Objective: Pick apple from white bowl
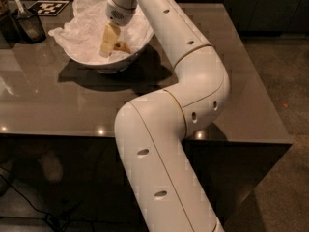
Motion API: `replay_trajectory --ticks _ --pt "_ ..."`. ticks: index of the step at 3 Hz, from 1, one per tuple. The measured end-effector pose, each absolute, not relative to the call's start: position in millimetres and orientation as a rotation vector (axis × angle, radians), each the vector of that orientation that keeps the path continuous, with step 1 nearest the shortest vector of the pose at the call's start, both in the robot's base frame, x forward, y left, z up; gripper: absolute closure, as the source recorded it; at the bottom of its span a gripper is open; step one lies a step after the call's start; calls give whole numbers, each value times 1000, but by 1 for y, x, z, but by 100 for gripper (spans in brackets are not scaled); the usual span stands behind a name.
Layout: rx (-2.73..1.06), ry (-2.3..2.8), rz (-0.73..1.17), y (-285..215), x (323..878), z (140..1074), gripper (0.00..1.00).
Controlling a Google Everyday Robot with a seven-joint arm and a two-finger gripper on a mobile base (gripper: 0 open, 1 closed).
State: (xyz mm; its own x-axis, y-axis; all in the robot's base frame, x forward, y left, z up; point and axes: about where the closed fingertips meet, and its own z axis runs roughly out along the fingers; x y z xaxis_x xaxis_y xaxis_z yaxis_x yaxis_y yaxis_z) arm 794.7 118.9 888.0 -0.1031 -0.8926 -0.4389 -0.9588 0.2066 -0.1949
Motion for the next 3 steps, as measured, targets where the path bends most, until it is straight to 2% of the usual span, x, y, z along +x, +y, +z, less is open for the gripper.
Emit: replay_trajectory --ticks 2,3 --pt "-1638 2142 238 89 795 866 0" --pt "-1637 2142 238 89 795 866 0"
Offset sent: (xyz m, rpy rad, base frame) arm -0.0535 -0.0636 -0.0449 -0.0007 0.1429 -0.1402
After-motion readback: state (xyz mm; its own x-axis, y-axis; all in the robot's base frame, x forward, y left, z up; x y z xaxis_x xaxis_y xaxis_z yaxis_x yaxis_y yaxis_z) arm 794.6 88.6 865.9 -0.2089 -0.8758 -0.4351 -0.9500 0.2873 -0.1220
